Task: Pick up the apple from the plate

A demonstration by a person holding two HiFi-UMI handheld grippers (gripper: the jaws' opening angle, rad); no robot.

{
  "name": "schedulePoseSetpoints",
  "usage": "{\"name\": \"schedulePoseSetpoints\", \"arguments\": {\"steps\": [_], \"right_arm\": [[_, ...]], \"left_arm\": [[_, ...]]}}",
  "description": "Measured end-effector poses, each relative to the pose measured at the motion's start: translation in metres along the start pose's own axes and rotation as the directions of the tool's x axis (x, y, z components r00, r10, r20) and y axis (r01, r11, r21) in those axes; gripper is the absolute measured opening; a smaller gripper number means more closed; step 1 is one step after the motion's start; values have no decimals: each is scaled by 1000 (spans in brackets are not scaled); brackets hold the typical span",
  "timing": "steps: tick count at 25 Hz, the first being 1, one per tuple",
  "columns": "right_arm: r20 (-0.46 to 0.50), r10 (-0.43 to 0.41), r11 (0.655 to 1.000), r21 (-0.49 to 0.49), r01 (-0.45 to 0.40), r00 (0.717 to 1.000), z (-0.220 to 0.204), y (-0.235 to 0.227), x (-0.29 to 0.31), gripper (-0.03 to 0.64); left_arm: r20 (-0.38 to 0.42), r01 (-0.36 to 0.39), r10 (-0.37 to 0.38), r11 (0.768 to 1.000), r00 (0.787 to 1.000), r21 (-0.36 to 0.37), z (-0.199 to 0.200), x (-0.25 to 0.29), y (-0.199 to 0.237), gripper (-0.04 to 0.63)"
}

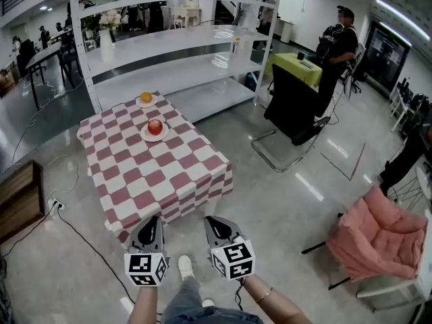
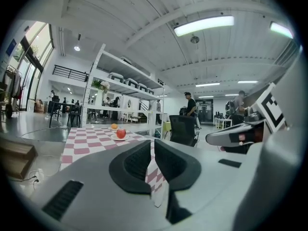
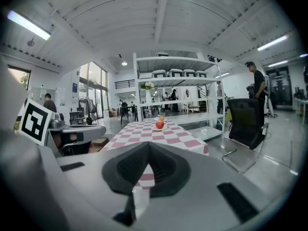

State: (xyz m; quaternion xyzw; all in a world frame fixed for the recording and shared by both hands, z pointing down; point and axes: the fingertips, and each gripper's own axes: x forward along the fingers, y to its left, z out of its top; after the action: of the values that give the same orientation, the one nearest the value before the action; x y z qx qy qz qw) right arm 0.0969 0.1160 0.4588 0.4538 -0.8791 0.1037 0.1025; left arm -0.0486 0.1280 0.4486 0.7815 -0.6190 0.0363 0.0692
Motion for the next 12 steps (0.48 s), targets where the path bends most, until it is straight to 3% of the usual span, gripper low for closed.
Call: {"name": "schedulePoseSetpoints", "arguments": {"steps": [12], "right_arm": [[-36,-38,999,19,39,999,33,-33,142,9]], "left_arm": [[-49,30,-31,1000,998,-8,11,124,85,75]]}}
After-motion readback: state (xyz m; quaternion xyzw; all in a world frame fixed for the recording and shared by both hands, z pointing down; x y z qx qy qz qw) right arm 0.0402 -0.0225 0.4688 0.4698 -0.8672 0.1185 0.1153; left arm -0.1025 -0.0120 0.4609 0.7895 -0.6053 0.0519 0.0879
